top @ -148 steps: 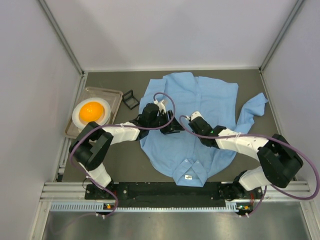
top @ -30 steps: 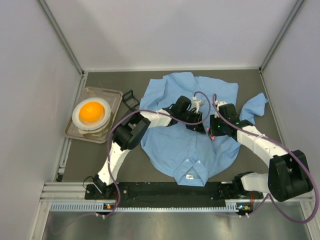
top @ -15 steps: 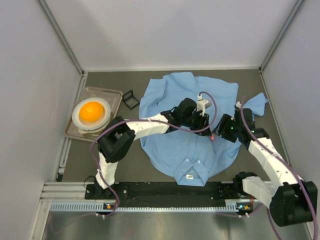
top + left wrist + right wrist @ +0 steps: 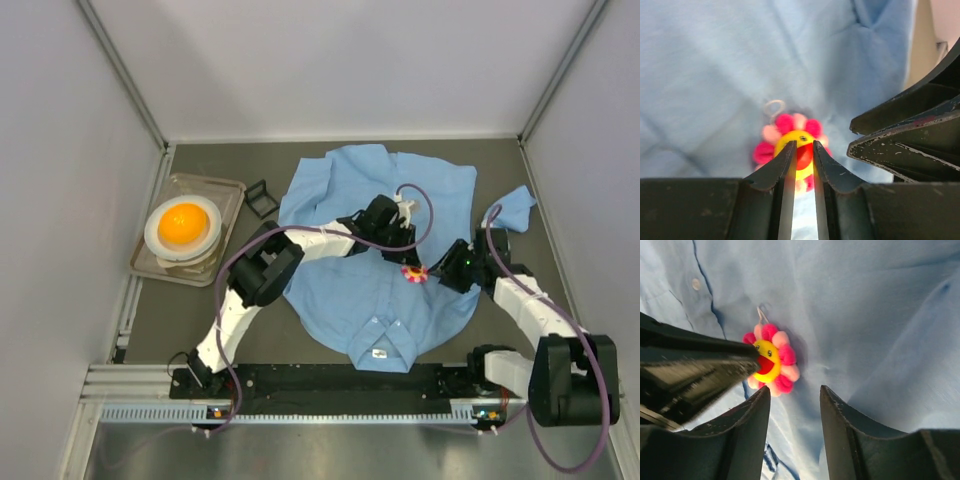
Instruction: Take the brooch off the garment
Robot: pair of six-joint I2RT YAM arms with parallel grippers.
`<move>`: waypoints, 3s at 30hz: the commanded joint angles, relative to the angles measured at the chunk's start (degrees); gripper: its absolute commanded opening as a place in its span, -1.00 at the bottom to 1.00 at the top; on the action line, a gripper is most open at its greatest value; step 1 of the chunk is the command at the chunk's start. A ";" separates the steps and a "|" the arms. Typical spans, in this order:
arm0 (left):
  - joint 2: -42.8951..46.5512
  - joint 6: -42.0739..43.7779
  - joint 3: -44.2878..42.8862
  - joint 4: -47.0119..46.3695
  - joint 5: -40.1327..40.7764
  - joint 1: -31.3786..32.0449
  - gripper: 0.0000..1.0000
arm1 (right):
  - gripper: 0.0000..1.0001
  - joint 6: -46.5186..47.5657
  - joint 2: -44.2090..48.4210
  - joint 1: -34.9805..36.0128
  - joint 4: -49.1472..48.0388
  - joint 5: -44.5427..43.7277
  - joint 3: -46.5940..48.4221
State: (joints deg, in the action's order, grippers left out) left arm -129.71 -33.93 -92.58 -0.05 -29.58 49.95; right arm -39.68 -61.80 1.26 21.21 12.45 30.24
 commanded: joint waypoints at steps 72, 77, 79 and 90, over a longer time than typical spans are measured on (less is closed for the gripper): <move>5.34 39.64 7.50 -4.34 44.35 14.91 -0.43 | -0.36 -2.42 3.70 -3.37 -6.01 5.13 -3.78; 6.39 38.07 6.36 -2.67 42.51 14.91 -0.71 | -0.36 -1.98 3.70 -3.45 -5.83 4.78 -4.66; 6.75 37.10 5.74 -1.53 41.11 14.91 -0.73 | -0.36 -1.28 3.88 -3.37 -5.57 4.34 -4.75; 7.54 27.71 3.46 8.66 25.84 11.49 -1.00 | -0.49 2.24 3.18 -2.75 -5.48 3.46 -4.05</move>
State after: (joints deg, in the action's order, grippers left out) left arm -123.76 0.08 -87.20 3.95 6.72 62.96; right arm -39.35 -59.09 -1.74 16.05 17.15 25.47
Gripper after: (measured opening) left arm 0.207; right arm 0.276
